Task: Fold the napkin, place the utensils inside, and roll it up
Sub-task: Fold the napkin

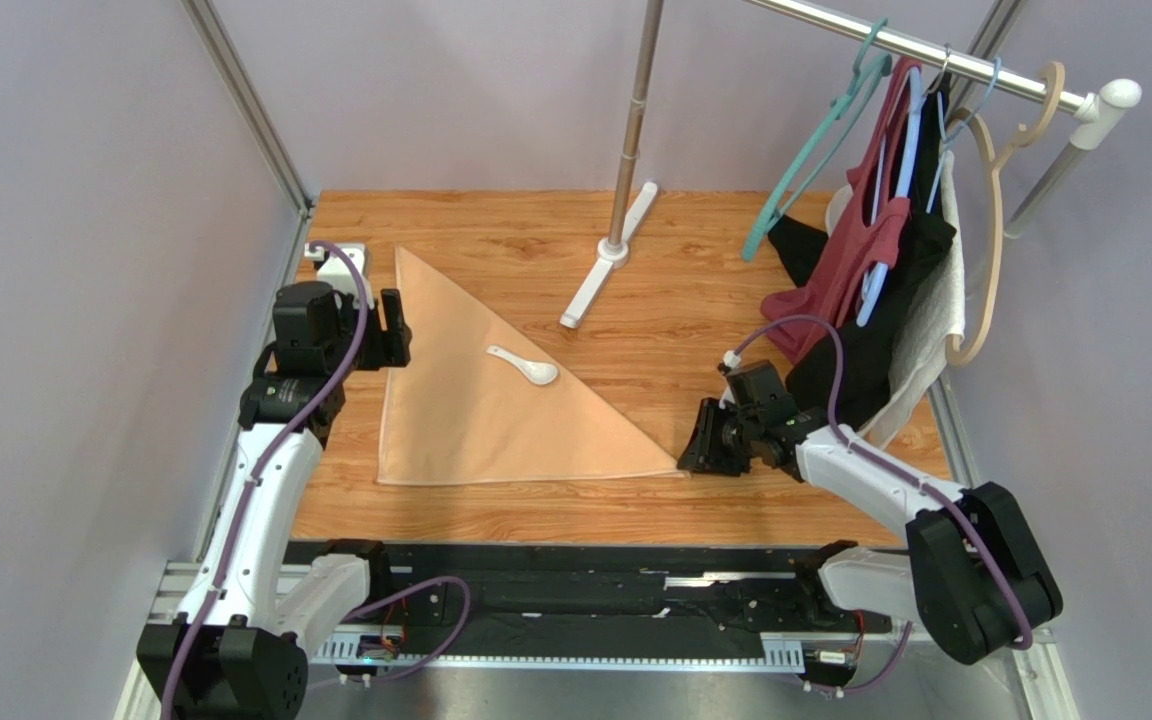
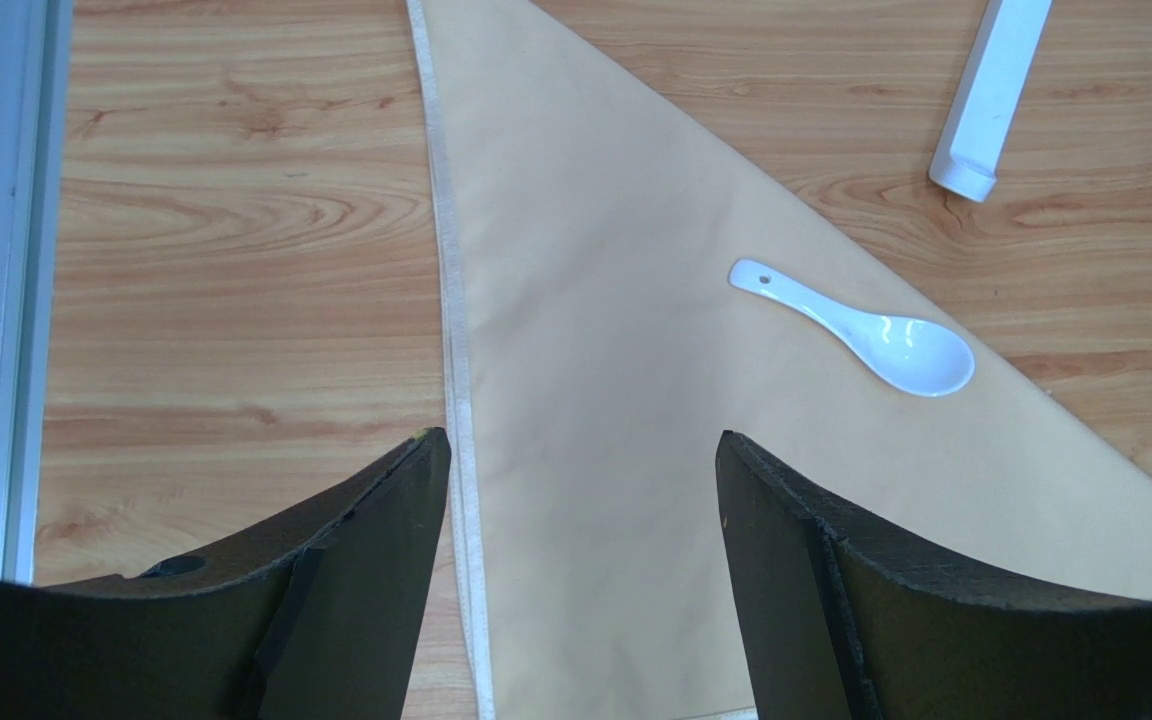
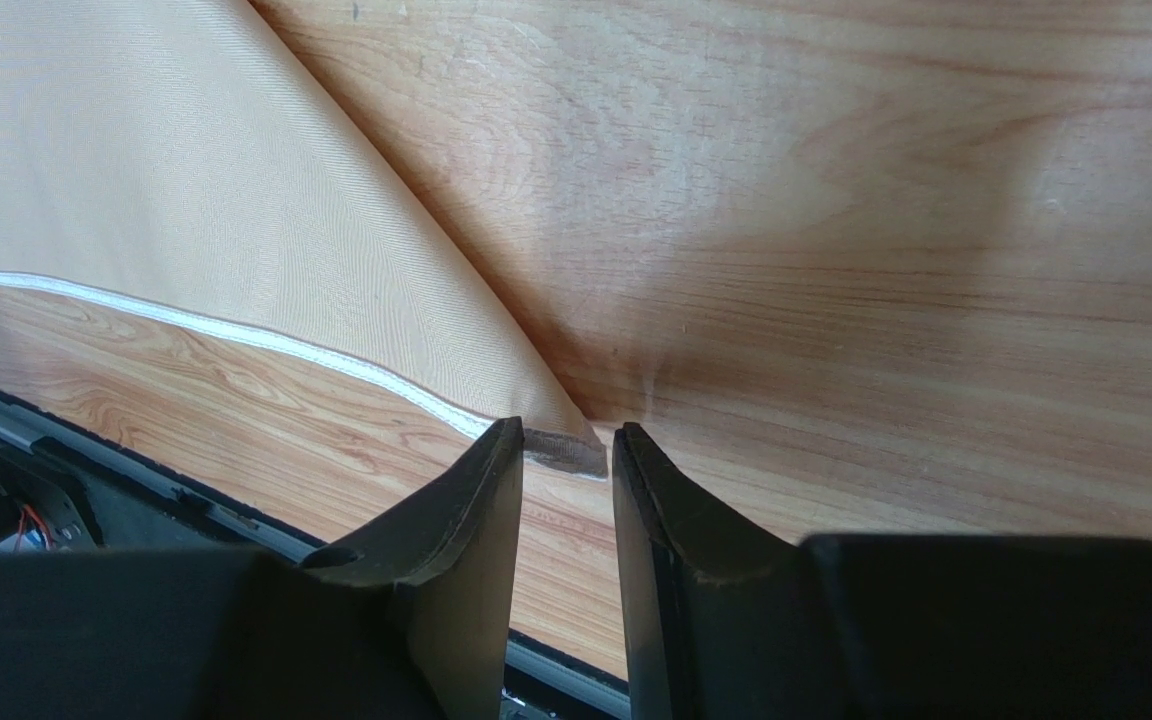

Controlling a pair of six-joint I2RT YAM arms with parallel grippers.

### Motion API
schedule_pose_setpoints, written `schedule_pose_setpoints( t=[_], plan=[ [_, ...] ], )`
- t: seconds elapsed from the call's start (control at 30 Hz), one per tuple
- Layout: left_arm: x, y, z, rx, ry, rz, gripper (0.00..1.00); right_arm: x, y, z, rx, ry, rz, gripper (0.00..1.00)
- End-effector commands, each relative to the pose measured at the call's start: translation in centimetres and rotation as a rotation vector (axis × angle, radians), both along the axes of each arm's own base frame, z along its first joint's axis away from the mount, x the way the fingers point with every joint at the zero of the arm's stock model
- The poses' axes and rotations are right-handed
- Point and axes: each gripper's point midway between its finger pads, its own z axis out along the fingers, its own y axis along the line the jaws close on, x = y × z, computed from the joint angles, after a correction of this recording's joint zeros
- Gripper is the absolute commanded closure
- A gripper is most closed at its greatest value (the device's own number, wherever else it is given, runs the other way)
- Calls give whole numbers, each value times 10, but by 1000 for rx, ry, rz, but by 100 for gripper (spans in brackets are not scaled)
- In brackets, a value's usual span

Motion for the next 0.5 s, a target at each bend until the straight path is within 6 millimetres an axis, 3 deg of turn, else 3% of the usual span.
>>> schedule_pose_setpoints(
  t=[0.0,0.47],
  plan=[
    [4,-4,14,-14,-37,-8,26,0,0,-4,5,12,-7,68],
    [4,-3,13,-13,-34,-3,25,-3,-4,-19,-31,46,-10,76]
  ],
)
